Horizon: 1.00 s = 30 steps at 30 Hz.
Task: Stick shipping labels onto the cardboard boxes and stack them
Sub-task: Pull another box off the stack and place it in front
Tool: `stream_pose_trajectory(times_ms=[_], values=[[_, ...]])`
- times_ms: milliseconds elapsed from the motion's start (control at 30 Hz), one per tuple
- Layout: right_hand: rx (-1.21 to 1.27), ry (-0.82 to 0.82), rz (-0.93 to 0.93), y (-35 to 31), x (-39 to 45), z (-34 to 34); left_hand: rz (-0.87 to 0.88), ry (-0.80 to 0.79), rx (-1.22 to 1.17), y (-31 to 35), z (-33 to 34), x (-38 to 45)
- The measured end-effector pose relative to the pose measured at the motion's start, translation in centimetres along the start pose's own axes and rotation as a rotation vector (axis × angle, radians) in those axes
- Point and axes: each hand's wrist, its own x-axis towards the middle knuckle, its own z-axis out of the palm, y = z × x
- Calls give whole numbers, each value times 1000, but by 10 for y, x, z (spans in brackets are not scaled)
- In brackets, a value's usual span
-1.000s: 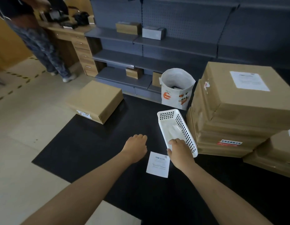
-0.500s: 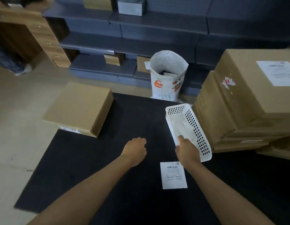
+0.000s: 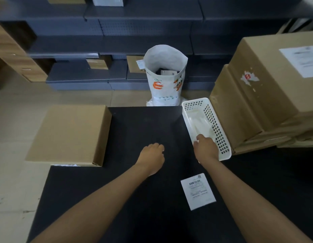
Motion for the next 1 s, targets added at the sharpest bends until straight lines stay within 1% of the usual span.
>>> stream_pose_trajectory(times_ms=[200, 300, 433, 567, 667, 767, 900, 1000], values=[[66, 14, 47, -6, 13, -2, -26, 13, 30, 0, -11, 21], [75, 11, 34, -8, 18, -5, -45, 21, 45, -2, -16, 29], [16, -3, -28, -8, 17, -7, -76, 3, 50, -3, -19, 33], [-110, 12, -86, -4, 9, -15, -98, -10, 86, -1, -22, 32], [-171, 69, -179, -4, 8, -28, -114, 16, 123, 2, -31, 30], [-241, 122, -321, -14, 8, -43, -109, 69, 195, 4, -45, 26], [-270, 122, -470, -41, 1, -50, -82, 116, 342, -3, -64, 12], [-274, 116, -551, -62, -13, -46, -144, 130, 373, -24, -72, -8]])
